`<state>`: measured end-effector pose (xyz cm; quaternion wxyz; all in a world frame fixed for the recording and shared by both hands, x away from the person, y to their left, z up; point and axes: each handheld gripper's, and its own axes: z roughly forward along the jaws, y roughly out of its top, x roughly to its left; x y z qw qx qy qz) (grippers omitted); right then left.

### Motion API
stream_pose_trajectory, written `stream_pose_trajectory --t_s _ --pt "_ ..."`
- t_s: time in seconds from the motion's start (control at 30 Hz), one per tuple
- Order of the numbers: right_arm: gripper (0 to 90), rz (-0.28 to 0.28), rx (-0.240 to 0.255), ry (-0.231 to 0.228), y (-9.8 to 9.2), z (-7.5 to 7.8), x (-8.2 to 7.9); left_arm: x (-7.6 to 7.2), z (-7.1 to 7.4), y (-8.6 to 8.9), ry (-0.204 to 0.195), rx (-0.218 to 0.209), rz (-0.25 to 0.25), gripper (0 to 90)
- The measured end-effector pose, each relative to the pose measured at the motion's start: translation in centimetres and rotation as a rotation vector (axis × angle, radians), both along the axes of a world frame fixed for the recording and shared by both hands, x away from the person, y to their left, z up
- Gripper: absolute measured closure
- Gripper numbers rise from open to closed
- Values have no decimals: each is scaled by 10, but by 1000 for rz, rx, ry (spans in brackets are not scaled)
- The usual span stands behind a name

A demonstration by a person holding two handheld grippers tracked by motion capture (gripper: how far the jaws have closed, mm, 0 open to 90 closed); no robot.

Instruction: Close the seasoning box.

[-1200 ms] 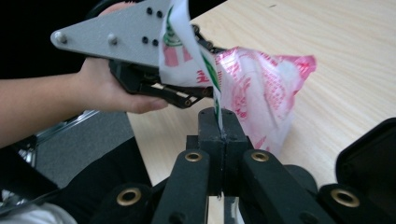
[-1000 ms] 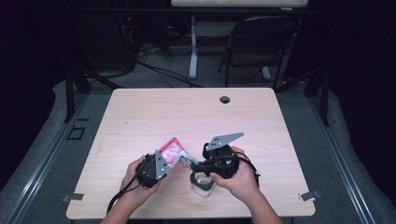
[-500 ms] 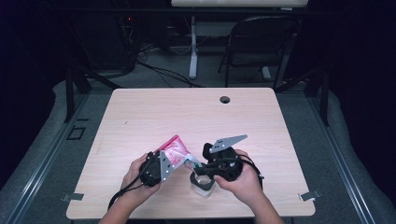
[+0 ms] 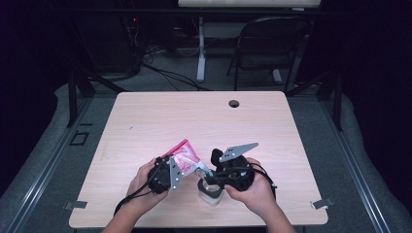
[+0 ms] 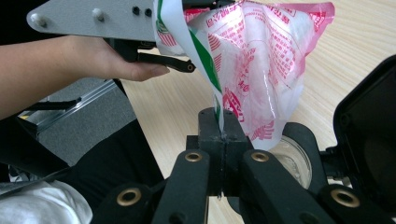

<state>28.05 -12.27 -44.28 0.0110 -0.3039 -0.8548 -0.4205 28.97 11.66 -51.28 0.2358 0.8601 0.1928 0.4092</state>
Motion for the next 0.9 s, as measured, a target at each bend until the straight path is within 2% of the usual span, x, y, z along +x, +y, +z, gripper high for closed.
stream_pose_trajectory --t_s 0.27,0.43,0.5,0.57,0.9 --pt "900 5 -17 10 -2 -1 -1 -3 3 -3 -40 41 -7 594" --pt "900 12 -37 18 -2 -2 -2 -3 2 -4 -52 58 -12 594" --pt "900 8 -33 23 -1 -4 -3 -3 2 -5 -57 50 -11 594" --pt "900 15 -47 26 -2 -4 -3 -3 2 -5 -60 68 -11 595" --pt "900 6 -55 37 -5 -6 -4 -3 5 -10 -85 118 -23 596"
